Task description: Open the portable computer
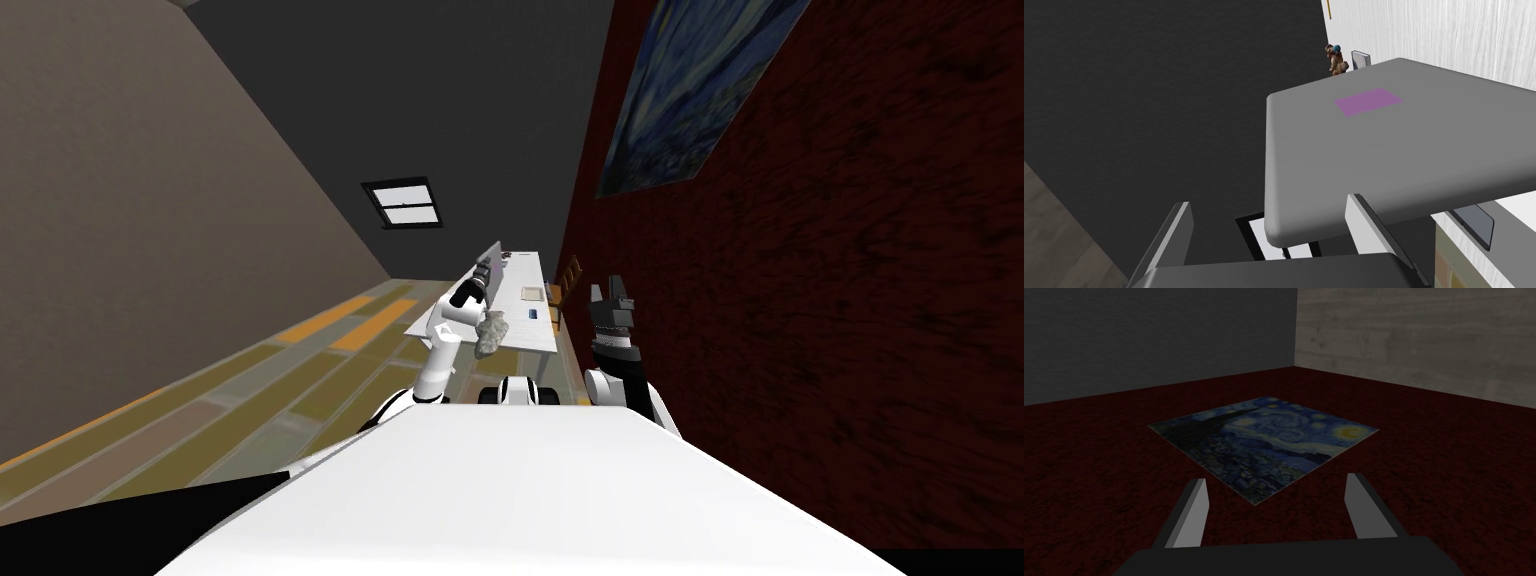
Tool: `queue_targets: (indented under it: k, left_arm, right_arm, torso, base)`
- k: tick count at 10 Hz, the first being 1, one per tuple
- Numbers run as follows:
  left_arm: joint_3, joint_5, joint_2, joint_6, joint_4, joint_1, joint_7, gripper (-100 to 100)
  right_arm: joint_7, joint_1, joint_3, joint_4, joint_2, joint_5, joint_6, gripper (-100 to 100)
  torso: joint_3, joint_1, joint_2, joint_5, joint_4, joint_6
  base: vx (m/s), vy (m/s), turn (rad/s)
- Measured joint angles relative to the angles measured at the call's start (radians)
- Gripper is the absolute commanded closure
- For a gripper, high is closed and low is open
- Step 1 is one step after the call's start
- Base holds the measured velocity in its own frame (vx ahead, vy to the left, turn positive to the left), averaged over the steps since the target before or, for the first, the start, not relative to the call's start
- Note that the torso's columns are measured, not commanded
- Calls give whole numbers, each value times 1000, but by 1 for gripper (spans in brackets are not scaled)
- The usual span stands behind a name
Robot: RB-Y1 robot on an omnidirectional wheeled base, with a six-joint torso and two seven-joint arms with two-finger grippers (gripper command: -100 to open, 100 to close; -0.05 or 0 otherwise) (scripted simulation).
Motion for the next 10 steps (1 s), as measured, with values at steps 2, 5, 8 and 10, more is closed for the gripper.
queue_targets:
  k: [2,5,8,10]
  left_arm:
    - [4,4,0,47,12,-30,-2,-100]
    - [9,2,-5,123,35,-79,-5,-100]
    - [12,2,-9,198,53,-124,-9,-100]
    - [14,0,-9,244,67,-155,-11,-100]
  right_arm:
    - [0,0,0,0,0,0,0,0]
    - [0,0,0,0,0,0,0,0]
    - [0,0,0,0,0,0,0,0]
    - [0,0,0,0,0,0,0,0]
  torso:
    - [0,1,1,0,0,0]
    - [0,1,0,0,0,0]
    - [0,-1,0,0,0,0]
    - [0,0,0,0,0,0]
  base:
    - [17,69,-27]
    - [13,96,-39]
    - [23,66,-32]
    - [7,64,-44]
